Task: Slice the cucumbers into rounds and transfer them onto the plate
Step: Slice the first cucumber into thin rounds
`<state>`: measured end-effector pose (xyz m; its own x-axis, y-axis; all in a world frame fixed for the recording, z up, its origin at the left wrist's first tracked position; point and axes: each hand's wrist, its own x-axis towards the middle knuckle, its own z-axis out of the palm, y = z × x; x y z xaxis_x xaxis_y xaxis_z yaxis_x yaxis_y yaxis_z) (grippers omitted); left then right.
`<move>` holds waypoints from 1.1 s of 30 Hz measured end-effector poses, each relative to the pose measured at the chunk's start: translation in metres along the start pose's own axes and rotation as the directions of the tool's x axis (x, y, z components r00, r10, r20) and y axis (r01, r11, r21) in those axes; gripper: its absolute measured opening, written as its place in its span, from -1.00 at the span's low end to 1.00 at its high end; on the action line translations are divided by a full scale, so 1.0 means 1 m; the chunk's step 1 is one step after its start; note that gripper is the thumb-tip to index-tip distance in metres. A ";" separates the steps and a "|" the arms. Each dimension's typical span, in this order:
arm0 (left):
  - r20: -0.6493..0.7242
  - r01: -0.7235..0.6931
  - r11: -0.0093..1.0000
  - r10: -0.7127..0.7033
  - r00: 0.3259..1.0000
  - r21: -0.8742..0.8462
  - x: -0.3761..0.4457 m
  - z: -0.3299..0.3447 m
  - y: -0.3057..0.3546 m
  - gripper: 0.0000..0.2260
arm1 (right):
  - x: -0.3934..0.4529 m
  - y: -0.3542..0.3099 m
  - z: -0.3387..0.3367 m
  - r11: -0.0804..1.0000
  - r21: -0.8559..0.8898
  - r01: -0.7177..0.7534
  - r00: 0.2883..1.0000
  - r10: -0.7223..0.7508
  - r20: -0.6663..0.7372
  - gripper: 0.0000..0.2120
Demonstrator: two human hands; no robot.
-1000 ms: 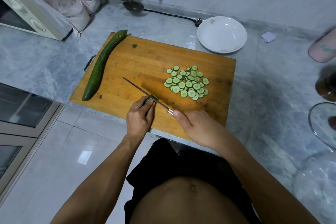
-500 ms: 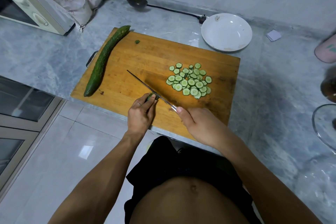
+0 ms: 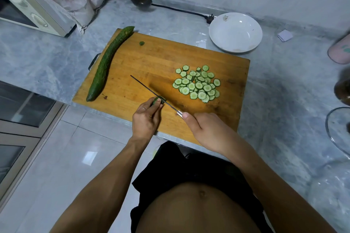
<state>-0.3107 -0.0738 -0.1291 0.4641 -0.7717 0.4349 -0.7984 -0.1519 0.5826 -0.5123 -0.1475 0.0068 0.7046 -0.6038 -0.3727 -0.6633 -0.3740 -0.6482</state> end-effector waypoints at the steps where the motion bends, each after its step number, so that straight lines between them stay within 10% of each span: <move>1: -0.003 -0.001 1.000 0.001 1.000 -0.004 0.000 0.000 0.000 -0.77 | 0.000 0.000 0.000 1.000 -0.005 -0.002 1.000 0.002 0.003 -0.46; 33: 0.075 -0.019 1.000 0.017 0.997 0.021 -0.001 -0.005 -0.002 -0.77 | 0.034 0.008 0.016 0.978 0.189 -0.093 0.995 0.087 0.040 -0.35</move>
<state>-0.3082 -0.0699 -0.1273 0.4203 -0.8185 0.3918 -0.8150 -0.1507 0.5595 -0.4893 -0.1600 -0.0216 0.6539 -0.6057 -0.4535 -0.6663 -0.1770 -0.7244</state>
